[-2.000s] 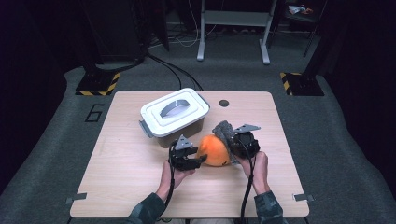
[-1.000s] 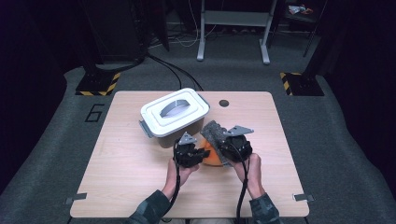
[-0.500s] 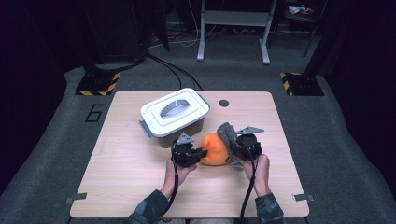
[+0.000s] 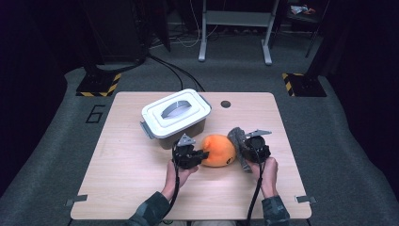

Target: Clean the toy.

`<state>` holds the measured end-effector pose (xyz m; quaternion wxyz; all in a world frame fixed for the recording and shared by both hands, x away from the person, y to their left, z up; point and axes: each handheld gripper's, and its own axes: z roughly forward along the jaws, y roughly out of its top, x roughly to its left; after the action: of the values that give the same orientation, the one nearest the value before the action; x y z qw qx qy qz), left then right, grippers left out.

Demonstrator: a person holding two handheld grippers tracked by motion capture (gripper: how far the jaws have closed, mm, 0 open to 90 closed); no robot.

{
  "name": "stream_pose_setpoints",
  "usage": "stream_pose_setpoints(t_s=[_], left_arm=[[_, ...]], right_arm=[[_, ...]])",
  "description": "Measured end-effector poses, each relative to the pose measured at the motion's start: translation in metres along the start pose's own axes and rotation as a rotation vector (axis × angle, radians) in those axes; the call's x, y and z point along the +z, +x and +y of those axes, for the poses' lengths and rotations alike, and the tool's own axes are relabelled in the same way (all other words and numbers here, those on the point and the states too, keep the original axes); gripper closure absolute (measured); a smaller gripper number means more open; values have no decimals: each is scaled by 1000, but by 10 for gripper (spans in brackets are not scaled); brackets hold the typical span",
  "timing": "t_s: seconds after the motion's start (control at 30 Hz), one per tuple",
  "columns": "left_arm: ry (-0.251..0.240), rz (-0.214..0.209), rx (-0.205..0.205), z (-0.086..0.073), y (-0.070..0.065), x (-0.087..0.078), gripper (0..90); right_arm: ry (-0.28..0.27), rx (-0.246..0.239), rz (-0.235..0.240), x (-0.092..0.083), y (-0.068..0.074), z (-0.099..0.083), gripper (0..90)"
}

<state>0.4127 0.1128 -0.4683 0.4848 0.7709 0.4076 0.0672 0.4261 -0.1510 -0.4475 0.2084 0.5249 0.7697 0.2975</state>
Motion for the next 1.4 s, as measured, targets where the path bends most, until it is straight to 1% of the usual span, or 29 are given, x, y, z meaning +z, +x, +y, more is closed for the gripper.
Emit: stream_pose_setpoints(t_s=[0.07,0.13,0.17,0.23,0.3,0.33,0.37,0.4,0.43,0.5,0.53,0.57,0.63,0.67,0.7,0.73,0.8,0.9,0.93,1.03,1.07,1.13,1.17,1.2,1.23,1.27,1.33,1.4], left_arm=[[0,-1,1,0,0,0,779],[1,1,9,0,-1,0,778],[-2,-1,5,0,-2,0,778],[1,-2,11,1,-3,0,778],[0,-1,12,1,-3,1,778],[2,0,18,1,-3,1,778],[4,0,20,1,-3,0,778],[5,3,13,1,-3,0,777],[10,0,14,1,-2,0,776],[6,-4,14,1,-1,0,776],[6,-3,16,1,-1,0,776],[5,-3,15,1,-1,0,776],[4,-3,8,1,-1,1,776],[7,-2,8,1,0,1,776],[7,-3,3,1,0,1,776],[8,-5,6,1,0,1,776],[8,-6,8,1,0,1,776],[5,-4,11,1,-1,2,776],[6,-4,12,1,-1,2,777],[3,-3,6,0,0,2,776],[2,-2,2,0,0,2,776],[5,-2,5,0,1,1,776],[5,-1,5,0,1,1,775],[5,-1,5,0,1,1,774],[1,-2,-1,0,1,1,774],[2,-5,-1,0,1,1,774],[3,-3,2,-1,1,0,773],[1,-2,4,-1,1,1,772]], right_arm=[[-42,-16,10,-14,7,7,738],[-80,-42,39,-27,17,15,738],[-103,-63,67,-32,22,18,738],[-131,-109,98,-40,35,25,737],[-137,-142,130,-42,49,29,737],[-133,-154,138,-41,55,31,737],[-124,-168,131,-38,60,33,736],[-106,-173,125,-35,64,33,736],[-96,-191,121,-30,65,33,736],[-91,-176,114,-27,63,31,736],[-93,-168,115,-26,59,30,736],[-89,-154,102,-26,57,29,736],[-77,-140,76,-24,49,25,736],[-67,-122,67,-22,44,23,736],[-56,-116,54,-20,38,21,736],[-44,-104,40,-17,33,18,736],[-20,-68,33,-10,22,12,736],[16,-33,21,-1,11,4,736],[21,-32,13,3,8,2,736],[72,-23,-3,15,1,-4,736],[97,-22,1,19,-1,-6,734],[118,-17,1,24,-3,-9,734],[120,-17,-1,24,-3,-9,734],[104,-8,-11,20,-4,-8,735],[83,-12,-15,15,-5,-6,734],[53,-5,-15,9,-4,-3,734],[2,-11,-21,-4,-1,2,734],[-48,-16,2,-18,7,9,735]])
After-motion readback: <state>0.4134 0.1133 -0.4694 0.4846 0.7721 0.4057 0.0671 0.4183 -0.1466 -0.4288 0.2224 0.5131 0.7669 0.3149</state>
